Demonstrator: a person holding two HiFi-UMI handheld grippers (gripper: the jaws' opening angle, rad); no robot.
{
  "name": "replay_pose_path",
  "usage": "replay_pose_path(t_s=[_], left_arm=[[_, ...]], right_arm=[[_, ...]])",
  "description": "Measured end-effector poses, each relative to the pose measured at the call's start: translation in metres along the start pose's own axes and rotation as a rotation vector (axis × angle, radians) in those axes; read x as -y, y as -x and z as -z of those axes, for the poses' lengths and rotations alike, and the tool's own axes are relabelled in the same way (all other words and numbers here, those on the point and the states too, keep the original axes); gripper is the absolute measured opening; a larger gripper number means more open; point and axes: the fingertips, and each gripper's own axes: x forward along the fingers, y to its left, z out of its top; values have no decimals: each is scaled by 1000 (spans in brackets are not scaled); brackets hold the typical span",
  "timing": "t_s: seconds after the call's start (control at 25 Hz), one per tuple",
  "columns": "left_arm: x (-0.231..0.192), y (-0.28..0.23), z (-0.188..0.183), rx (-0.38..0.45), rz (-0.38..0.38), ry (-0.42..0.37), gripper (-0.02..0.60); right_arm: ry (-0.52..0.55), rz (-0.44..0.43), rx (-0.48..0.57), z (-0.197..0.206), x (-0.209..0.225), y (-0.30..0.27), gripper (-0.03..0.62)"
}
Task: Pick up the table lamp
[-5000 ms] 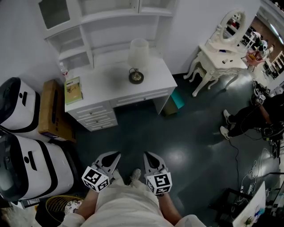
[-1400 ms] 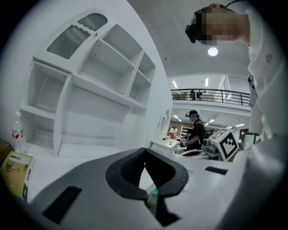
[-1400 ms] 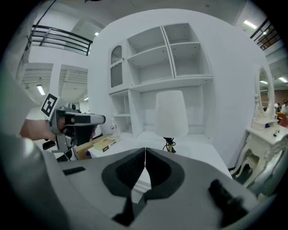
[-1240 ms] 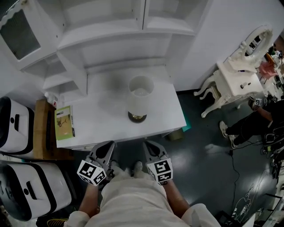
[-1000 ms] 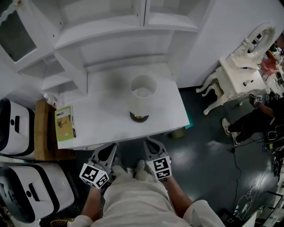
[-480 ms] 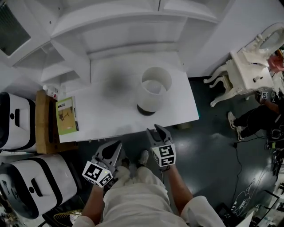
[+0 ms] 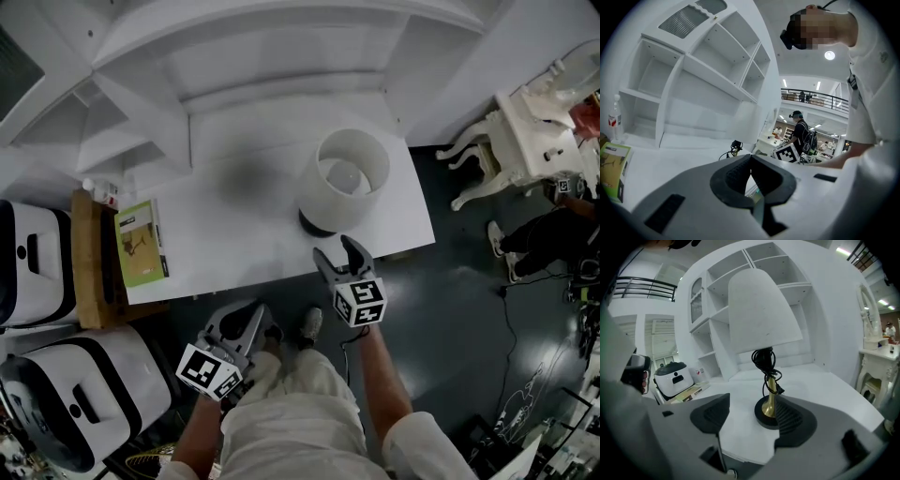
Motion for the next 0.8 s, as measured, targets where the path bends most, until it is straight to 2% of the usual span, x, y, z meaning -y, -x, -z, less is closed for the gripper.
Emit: replay_pose_path(t_s=[0.16,0.4,0.56,0.8], left_arm=[[-15,-1,6,-16,10,10,9],[-27,-9,8,-33,44,13,9],[-31,-14,9,-47,69,10,9],[-40,-15,22,-84,77,34,9]], right_arm=[[38,-20,1,-3,0,-23,334],[77,7,-17,-3,13,-57,378],[89,15,-12,-6,23,-76,383],[83,71,14,-9,41,-98,383]])
